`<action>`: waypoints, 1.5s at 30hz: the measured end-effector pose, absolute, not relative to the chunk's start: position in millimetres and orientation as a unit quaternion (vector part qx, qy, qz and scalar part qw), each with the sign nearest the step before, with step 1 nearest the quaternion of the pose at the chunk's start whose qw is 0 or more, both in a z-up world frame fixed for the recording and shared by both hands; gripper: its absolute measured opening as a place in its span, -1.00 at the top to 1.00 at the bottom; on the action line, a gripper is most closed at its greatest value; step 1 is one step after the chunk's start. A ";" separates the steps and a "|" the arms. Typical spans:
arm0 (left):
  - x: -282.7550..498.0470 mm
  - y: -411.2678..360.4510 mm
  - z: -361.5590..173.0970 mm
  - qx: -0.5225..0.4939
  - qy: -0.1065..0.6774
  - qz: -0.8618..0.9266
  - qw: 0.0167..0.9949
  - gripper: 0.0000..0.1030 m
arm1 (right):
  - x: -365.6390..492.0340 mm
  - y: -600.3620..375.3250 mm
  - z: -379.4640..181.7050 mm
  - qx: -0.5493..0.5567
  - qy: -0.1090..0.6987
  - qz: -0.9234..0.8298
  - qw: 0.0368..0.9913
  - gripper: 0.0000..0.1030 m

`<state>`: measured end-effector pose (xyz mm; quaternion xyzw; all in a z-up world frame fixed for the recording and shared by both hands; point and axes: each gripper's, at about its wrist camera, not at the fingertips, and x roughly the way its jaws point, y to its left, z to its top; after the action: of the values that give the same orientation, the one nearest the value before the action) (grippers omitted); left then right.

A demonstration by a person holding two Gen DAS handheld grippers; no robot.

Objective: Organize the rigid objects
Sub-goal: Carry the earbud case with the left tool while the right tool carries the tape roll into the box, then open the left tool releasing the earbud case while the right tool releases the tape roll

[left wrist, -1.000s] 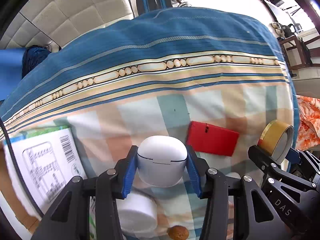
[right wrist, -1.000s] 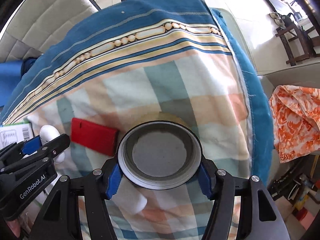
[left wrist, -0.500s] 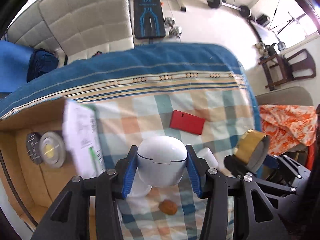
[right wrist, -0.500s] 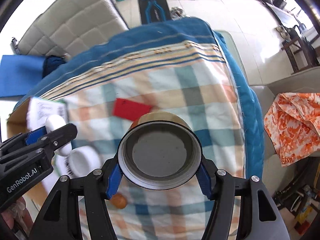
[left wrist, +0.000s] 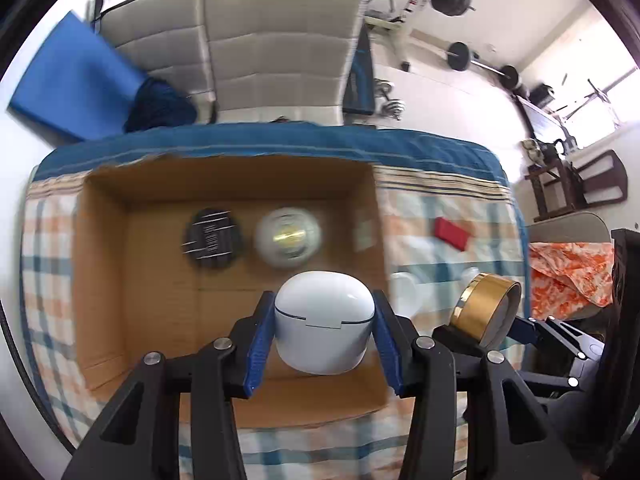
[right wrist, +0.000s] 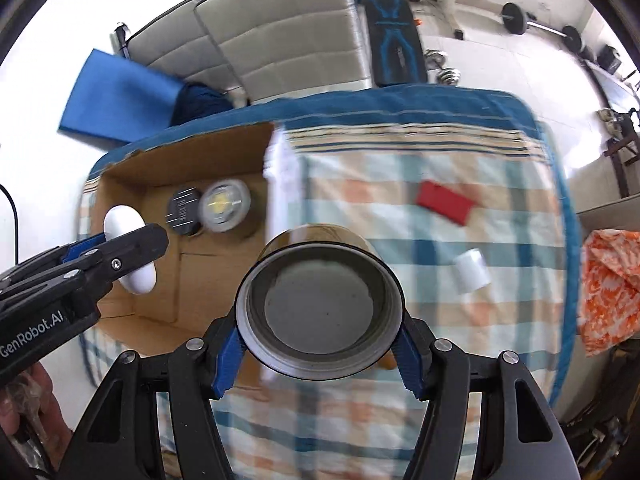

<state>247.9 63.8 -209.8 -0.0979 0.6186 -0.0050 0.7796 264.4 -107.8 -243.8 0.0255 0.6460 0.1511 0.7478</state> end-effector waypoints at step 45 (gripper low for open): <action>213.4 184.2 -333.5 -0.155 0.715 0.031 0.681 -0.67 | 256.2 35.6 -362.2 -0.027 0.746 0.104 0.657 -0.81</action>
<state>213.4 184.2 -333.5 -0.1548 0.7152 0.0314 0.6808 256.2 35.6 -362.2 -0.0274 0.7463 0.1039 0.6569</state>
